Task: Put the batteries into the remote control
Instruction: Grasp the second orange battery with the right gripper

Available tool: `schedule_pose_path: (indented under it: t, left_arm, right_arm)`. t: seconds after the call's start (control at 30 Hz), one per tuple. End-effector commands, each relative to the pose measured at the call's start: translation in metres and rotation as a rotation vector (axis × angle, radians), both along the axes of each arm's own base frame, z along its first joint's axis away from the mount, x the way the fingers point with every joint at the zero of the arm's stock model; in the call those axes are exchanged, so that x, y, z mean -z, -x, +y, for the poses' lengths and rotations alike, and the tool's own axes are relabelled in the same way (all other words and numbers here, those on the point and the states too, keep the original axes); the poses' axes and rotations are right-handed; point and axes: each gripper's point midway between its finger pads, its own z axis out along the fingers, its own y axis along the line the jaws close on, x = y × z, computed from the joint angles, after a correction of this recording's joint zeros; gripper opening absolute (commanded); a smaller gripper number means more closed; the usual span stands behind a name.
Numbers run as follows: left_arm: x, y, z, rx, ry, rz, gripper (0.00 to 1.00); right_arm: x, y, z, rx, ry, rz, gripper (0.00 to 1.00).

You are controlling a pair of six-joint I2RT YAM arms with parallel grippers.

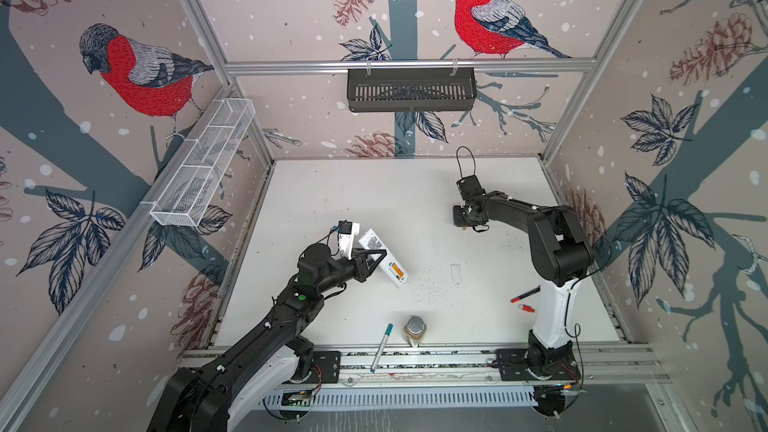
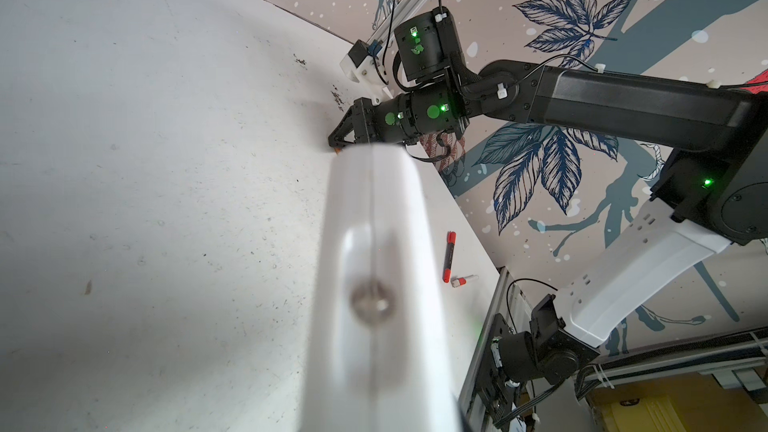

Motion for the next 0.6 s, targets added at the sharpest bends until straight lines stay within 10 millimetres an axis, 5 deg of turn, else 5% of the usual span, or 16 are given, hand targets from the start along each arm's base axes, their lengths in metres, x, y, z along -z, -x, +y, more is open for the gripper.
schedule_pose_path:
  t: [0.0,0.23,0.57]
  left_arm:
    - [-0.01,0.0,-0.002,0.01,0.022,-0.035,0.0]
    - [-0.008,0.0,0.0,0.004,0.02,-0.022,0.0]
    - [-0.006,-0.009,-0.003,-0.024,0.045,0.075,0.0]
  right_arm:
    - [-0.008,0.002,0.005,-0.029,0.003,-0.018,0.16]
    - [-0.035,0.015,0.038,-0.148,-0.056,-0.111,0.15]
    - [-0.114,0.087,0.131,-0.476,-0.27,-0.348,0.15]
